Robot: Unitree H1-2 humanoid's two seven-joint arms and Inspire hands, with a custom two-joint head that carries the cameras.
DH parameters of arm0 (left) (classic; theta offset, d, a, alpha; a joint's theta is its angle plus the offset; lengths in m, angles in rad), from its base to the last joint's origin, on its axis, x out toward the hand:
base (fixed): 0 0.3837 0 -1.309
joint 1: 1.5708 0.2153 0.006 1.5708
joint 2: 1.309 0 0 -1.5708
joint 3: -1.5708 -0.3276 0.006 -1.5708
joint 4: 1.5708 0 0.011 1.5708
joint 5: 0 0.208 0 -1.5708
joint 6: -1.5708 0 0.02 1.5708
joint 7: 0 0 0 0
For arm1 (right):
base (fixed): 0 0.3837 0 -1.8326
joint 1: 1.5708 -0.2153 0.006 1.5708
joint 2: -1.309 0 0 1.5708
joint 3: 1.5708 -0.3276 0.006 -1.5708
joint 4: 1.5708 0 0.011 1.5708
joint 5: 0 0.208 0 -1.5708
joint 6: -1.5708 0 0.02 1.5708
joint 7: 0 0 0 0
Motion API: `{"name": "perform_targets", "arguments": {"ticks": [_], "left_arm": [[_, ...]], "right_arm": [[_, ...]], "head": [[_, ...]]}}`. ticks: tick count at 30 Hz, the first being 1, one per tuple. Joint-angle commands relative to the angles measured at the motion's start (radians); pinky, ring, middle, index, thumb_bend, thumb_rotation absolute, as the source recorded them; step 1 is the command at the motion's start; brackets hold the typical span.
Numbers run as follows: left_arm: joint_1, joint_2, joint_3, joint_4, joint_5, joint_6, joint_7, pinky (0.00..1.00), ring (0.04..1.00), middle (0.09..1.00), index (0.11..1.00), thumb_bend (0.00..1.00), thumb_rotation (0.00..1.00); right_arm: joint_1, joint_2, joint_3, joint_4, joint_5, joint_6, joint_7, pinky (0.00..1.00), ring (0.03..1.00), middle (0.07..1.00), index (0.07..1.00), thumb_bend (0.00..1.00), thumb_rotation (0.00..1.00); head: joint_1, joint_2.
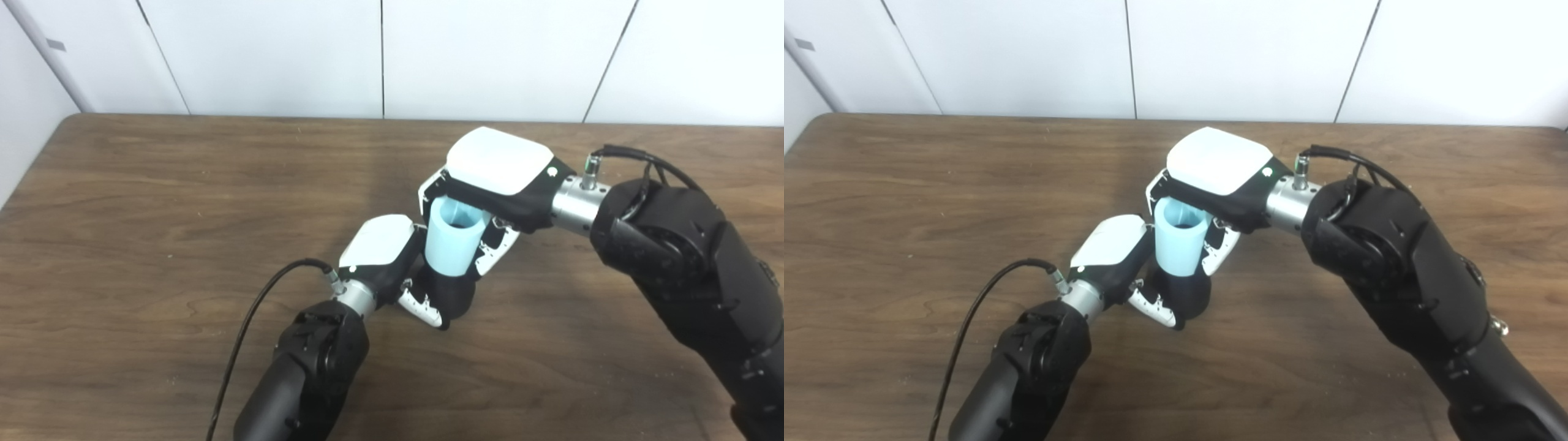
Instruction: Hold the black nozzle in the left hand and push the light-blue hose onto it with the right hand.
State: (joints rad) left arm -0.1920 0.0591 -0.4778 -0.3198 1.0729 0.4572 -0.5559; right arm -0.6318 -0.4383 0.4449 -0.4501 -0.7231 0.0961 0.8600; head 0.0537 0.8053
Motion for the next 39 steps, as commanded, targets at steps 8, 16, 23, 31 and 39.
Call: {"name": "perform_targets", "arguments": {"ticks": [8,16,23,31,39], "left_arm": [[0.044,0.005,-0.025,0.05,-0.022,0.009,-0.086,1.0,0.827,0.494,0.481,0.52,0.0],[0.052,0.011,-0.034,0.056,-0.019,0.009,-0.073,1.0,0.823,0.494,0.482,0.52,0.0],[0.048,0.01,-0.037,0.06,-0.006,0.01,-0.076,1.0,0.817,0.497,0.48,0.52,0.0],[0.046,0.012,-0.04,0.067,-0.002,0.01,-0.076,1.0,0.818,0.494,0.483,0.52,0.0],[0.045,0.014,-0.035,0.07,-0.005,0.01,-0.078,1.0,0.819,0.495,0.483,0.52,0.0]], "right_arm": [[-0.054,-0.058,0.032,0.04,0.019,0.028,0.124,0.81,0.859,0.814,0.737,1.0,0.33],[-0.07,-0.068,-0.022,0.051,0.065,0.018,0.077,0.87,0.957,0.953,0.905,1.0,0.4],[-0.071,-0.063,-0.104,-0.001,0.112,0.024,0.031,0.87,0.961,0.955,0.923,1.0,0.38],[-0.046,-0.065,-0.185,-0.048,0.174,-0.003,-0.025,0.84,0.947,0.936,0.926,1.0,0.41],[-0.037,-0.092,-0.242,-0.079,0.267,-0.036,-0.062,0.8,0.892,0.895,0.889,0.72,0.7]], "head": [[0.004,0.001],[0.004,0.001],[0.005,0.0],[0.007,0.002],[0.009,0.001]]}}
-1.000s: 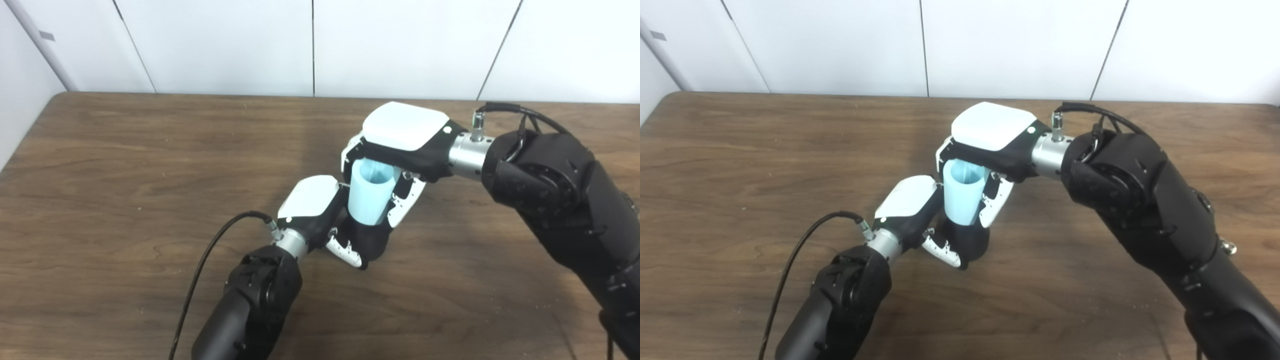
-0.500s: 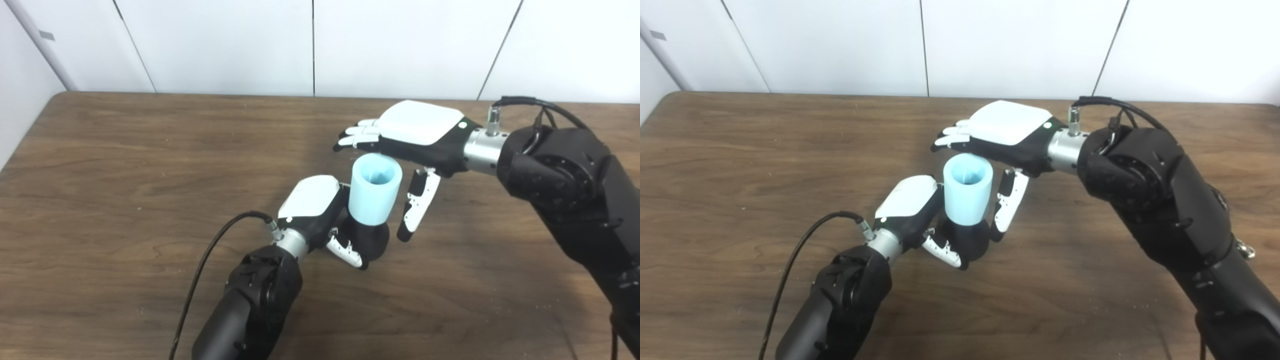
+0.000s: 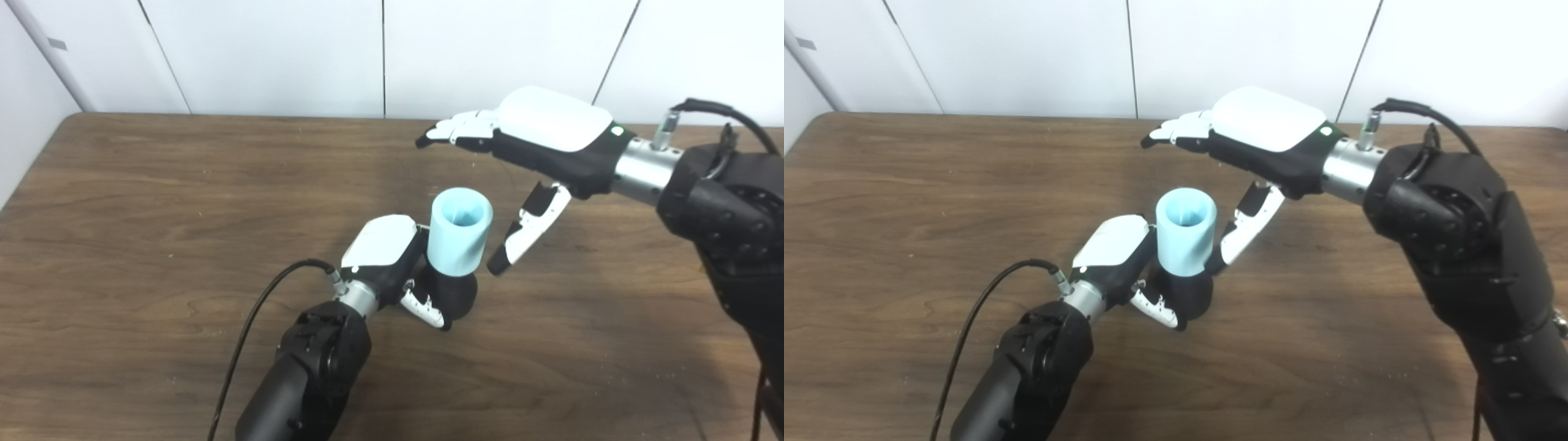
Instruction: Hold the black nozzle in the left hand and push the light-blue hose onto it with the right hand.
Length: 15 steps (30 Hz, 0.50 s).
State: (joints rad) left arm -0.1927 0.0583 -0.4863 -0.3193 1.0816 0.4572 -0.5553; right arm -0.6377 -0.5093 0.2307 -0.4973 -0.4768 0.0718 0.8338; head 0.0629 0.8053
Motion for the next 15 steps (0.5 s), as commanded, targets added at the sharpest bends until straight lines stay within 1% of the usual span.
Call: {"name": "perform_targets", "arguments": {"ticks": [1,3,8,10,11,12,14,15], "left_arm": [[0.046,0.017,-0.023,0.07,-0.016,0.011,-0.078,1.0,0.819,0.495,0.483,0.52,0.0],[0.045,0.018,-0.02,0.071,-0.018,0.011,-0.076,1.0,0.82,0.495,0.483,0.52,0.0],[0.047,0.017,-0.009,0.078,-0.026,0.01,-0.07,1.0,0.822,0.495,0.483,0.52,0.0],[0.048,0.014,-0.006,0.079,-0.024,0.01,-0.07,1.0,0.822,0.495,0.483,0.52,0.0],[0.048,0.012,-0.004,0.08,-0.023,0.01,-0.071,1.0,0.823,0.494,0.483,0.52,0.0],[0.048,0.011,-0.003,0.08,-0.022,0.01,-0.072,1.0,0.824,0.494,0.483,0.52,0.0],[0.05,0.01,0.0,0.076,-0.021,0.011,-0.074,1.0,0.826,0.494,0.483,0.52,0.0],[0.051,0.011,0.001,0.074,-0.022,0.011,-0.076,1.0,0.827,0.494,0.483,0.52,0.0]], "right_arm": [[-0.019,-0.023,-0.04,-0.047,0.034,-0.007,-0.044,0.79,0.89,0.894,0.885,0.71,0.71],[-0.001,-0.023,-0.056,-0.068,0.048,-0.003,-0.056,0.78,0.889,0.893,0.882,0.69,0.71],[0.053,-0.034,-0.08,-0.108,0.068,-0.086,-0.111,0.77,0.864,0.874,0.854,0.63,0.74],[0.075,-0.043,-0.083,-0.122,0.078,-0.097,-0.112,0.77,0.866,0.878,0.852,0.61,0.76],[0.089,-0.049,-0.083,-0.13,0.087,-0.09,-0.105,0.78,0.88,0.884,0.853,0.61,0.8],[0.099,-0.053,-0.083,-0.135,0.094,-0.085,-0.1,0.8,0.896,0.892,0.855,0.61,0.86],[0.119,-0.06,-0.082,-0.139,0.118,-0.081,-0.1,0.81,0.912,0.903,0.859,0.61,0.94],[0.134,-0.063,-0.082,-0.135,0.138,-0.089,-0.106,0.82,0.918,0.91,0.862,0.62,0.97]], "head": [[-0.005,-0.002],[-0.005,-0.002],[-0.01,0.004],[-0.004,0.004],[-0.004,0.004],[-0.004,0.004],[0.0,0.004],[-0.001,0.004]]}}
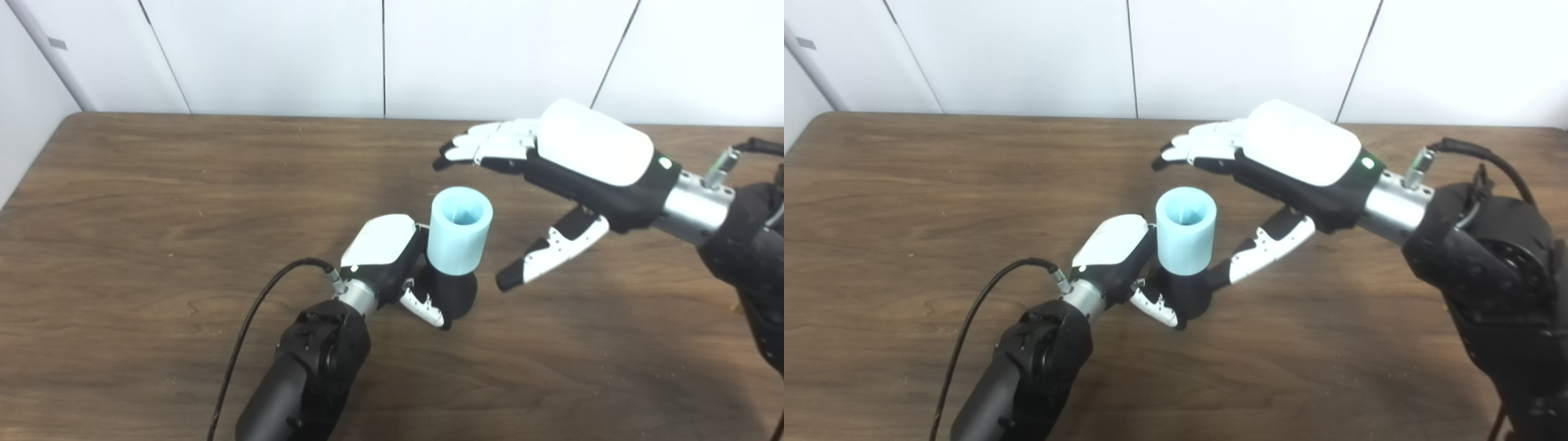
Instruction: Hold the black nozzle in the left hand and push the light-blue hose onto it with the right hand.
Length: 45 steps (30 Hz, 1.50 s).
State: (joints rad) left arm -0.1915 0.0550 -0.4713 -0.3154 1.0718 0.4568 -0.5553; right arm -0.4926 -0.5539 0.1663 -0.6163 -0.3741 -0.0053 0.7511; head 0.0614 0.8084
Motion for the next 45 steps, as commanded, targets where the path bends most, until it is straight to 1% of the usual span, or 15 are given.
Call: {"name": "perform_targets", "arguments": {"ticks": [1,4,7,9,12,15,17,19,21,27,33,35,38,40,45], "left_arm": [[0.05,0.015,-0.013,0.07,-0.012,0.011,-0.077,1.0,0.828,0.494,0.483,0.52,0.0],[0.05,0.017,-0.01,0.068,-0.014,0.011,-0.078,1.0,0.829,0.494,0.483,0.52,0.0],[0.049,0.018,-0.011,0.065,-0.011,0.011,-0.08,1.0,0.828,0.494,0.483,0.52,0.0],[0.048,0.019,-0.011,0.066,-0.01,0.011,-0.083,1.0,0.828,0.494,0.484,0.52,0.0],[0.045,0.019,-0.01,0.065,-0.009,0.011,-0.085,1.0,0.83,0.494,0.484,0.52,0.0],[0.043,0.02,-0.011,0.068,-0.009,0.011,-0.084,1.0,0.834,0.545,0.45,0.51,0.0],[0.042,0.022,-0.013,0.068,-0.008,0.011,-0.085,1.0,0.834,0.55,0.447,0.51,0.0],[0.042,0.023,-0.013,0.067,-0.007,0.011,-0.087,1.0,0.833,0.509,0.474,0.52,0.0],[0.043,0.021,-0.012,0.067,-0.008,0.011,-0.087,1.0,0.833,0.498,0.482,0.52,0.0],[0.04,0.026,-0.015,0.069,-0.016,0.011,-0.085,1.0,0.833,0.495,0.484,0.52,0.0],[0.036,0.029,-0.015,0.076,-0.02,0.01,-0.083,1.0,0.833,0.495,0.484,0.52,0.0],[0.034,0.03,-0.014,0.074,-0.02,0.011,-0.085,1.0,0.831,0.538,0.454,0.51,0.0],[0.031,0.032,-0.014,0.074,-0.023,0.01,-0.087,1.0,0.832,0.548,0.447,0.51,0.0],[0.03,0.031,-0.016,0.077,-0.021,0.011,-0.086,1.0,0.834,0.503,0.478,0.52,0.0],[0.031,0.033,-0.018,0.075,-0.019,0.011,-0.088,1.0,0.831,0.495,0.484,0.52,0.0]], "right_arm": [[0.005,-0.022,-0.017,-0.01,0.054,-0.023,-0.028,0.84,0.928,0.923,0.87,0.63,0.98],[0.037,-0.027,-0.013,0.006,0.08,-0.052,-0.038,0.92,0.968,0.964,0.899,0.67,1.0],[0.059,-0.019,-0.005,0.011,0.064,-0.087,-0.048,0.99,0.997,0.997,0.947,0.7,1.0],[0.073,-0.017,-0.001,0.018,0.033,-0.123,-0.061,1.0,1.0,1.0,0.983,0.71,1.0],[0.086,-0.017,0.004,0.028,-0.004,-0.162,-0.074,1.0,1.0,1.0,0.997,0.71,1.0],[0.093,-0.018,0.006,0.033,-0.026,-0.176,-0.078,1.0,1.0,1.0,1.0,0.71,1.0],[0.101,-0.02,0.008,0.037,-0.035,-0.179,-0.073,1.0,1.0,1.0,1.0,0.72,1.0],[0.107,-0.02,0.011,0.042,-0.041,-0.18,-0.069,1.0,1.0,1.0,1.0,0.72,1.0],[0.111,-0.019,0.017,0.051,-0.046,-0.179,-0.067,1.0,1.0,1.0,1.0,0.73,1.0],[0.109,-0.008,0.029,0.051,-0.048,-0.159,-0.064,1.0,1.0,1.0,1.0,0.73,1.0],[0.11,0.001,0.034,0.067,-0.053,-0.176,-0.076,1.0,1.0,1.0,1.0,0.72,1.0],[0.113,0.004,0.034,0.069,-0.057,-0.181,-0.077,1.0,1.0,1.0,0.999,0.72,1.0],[0.12,0.003,0.039,0.073,-0.07,-0.195,-0.078,1.0,1.0,1.0,0.991,0.72,1.0],[0.117,0.002,0.042,0.067,-0.071,-0.19,-0.071,1.0,1.0,1.0,0.984,0.71,1.0],[0.106,-0.001,0.044,0.061,-0.07,-0.189,-0.067,1.0,1.0,1.0,0.978,0.71,1.0]], "head": [[0.001,0.001],[0.001,0.002],[0.002,0.002],[0.002,0.002],[0.0,0.002],[-0.001,0.002],[-0.001,0.002],[0.0,0.0],[0.0,0.001],[0.0,-0.001],[-0.001,-0.003],[-0.001,-0.003],[-0.002,-0.001],[-0.002,-0.001],[-0.001,-0.003]]}}
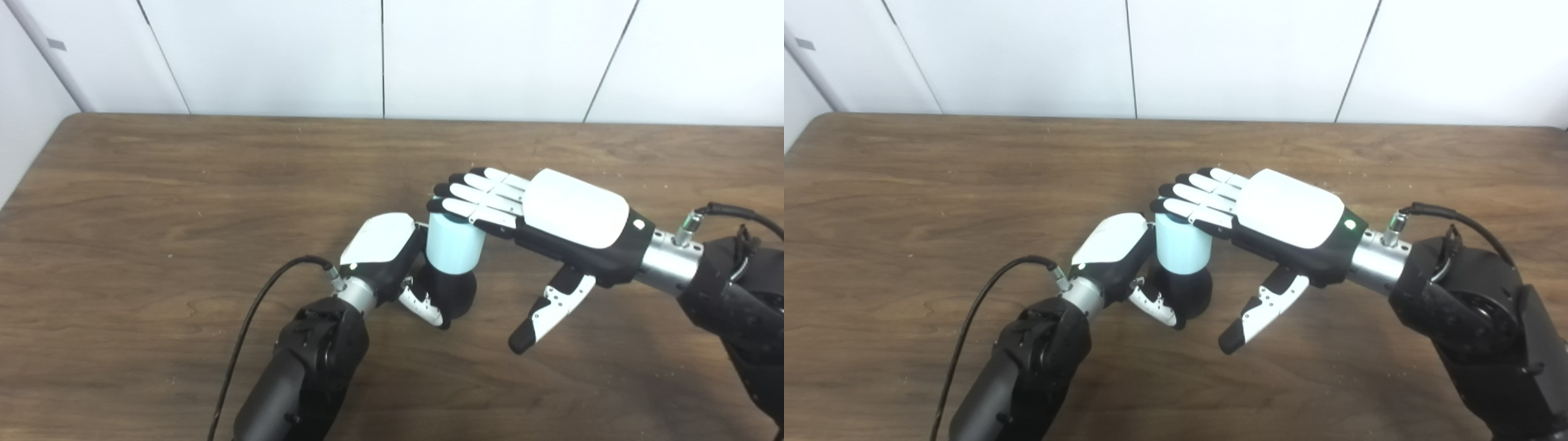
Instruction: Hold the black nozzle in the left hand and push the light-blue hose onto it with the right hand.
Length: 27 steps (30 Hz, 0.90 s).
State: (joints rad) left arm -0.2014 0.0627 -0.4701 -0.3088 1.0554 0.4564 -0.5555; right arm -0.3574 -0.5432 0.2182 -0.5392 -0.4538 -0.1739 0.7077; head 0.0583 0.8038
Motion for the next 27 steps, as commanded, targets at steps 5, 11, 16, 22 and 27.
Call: {"name": "perform_targets", "arguments": {"ticks": [5,11,16,22,27], "left_arm": [[0.037,0.026,-0.019,0.068,-0.001,0.011,-0.092,1.0,0.823,0.494,0.484,0.52,0.0],[0.03,0.019,-0.017,0.066,0.006,0.012,-0.102,1.0,0.827,0.495,0.484,0.52,0.0],[0.031,0.021,-0.014,0.062,0.007,0.012,-0.106,1.0,0.831,0.495,0.484,0.52,0.0],[0.034,0.019,-0.012,0.063,0.011,0.012,-0.107,1.0,0.838,0.495,0.484,0.52,0.0],[0.031,0.019,-0.009,0.057,0.015,0.012,-0.115,1.0,0.839,0.515,0.471,0.52,0.0]], "right_arm": [[-0.028,-0.015,-0.005,-0.007,0.0,-0.028,-0.023,1.0,1.0,1.0,0.976,0.71,1.0],[0.001,-0.026,0.016,0.033,-0.032,-0.054,-0.016,1.0,1.0,1.0,0.972,0.71,1.0],[0.016,-0.036,0.037,0.035,-0.03,-0.034,0.005,1.0,1.0,1.0,0.971,0.71,1.0],[0.023,-0.041,0.068,0.039,-0.031,-0.021,0.016,1.0,1.0,1.0,0.973,0.7,1.0],[0.033,-0.047,0.084,0.041,-0.025,-0.014,0.015,1.0,1.0,1.0,0.974,0.71,1.0]], "head": [[0.002,0.007],[0.004,0.009],[0.002,0.011],[0.006,0.013],[0.004,0.015]]}}
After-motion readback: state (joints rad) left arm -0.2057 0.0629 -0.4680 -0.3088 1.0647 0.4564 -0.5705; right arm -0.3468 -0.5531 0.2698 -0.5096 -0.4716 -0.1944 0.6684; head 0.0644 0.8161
